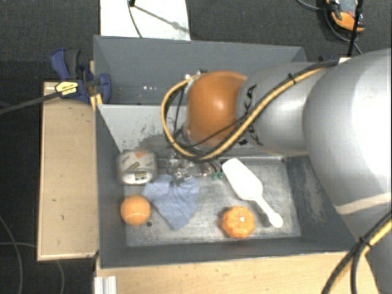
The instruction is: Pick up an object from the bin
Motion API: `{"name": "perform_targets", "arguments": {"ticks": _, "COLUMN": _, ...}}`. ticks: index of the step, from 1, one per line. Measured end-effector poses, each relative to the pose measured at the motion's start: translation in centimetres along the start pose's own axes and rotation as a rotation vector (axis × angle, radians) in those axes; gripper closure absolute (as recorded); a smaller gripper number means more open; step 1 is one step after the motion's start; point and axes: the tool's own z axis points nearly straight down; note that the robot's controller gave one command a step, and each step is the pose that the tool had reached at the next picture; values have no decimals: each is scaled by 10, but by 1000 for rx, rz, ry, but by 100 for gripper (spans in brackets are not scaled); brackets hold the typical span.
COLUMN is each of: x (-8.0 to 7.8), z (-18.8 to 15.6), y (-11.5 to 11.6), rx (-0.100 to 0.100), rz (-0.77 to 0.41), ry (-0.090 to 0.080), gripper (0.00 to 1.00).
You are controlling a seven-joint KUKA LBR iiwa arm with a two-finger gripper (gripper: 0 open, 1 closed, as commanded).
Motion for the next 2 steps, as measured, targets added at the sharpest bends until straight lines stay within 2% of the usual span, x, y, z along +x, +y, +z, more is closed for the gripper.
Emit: {"name": "perform_targets", "arguments": {"ticks": 2, "x": 4, "z": -18, "y": 0, "rx": 1, "rz": 1, "ry": 31, "gripper": 100}}
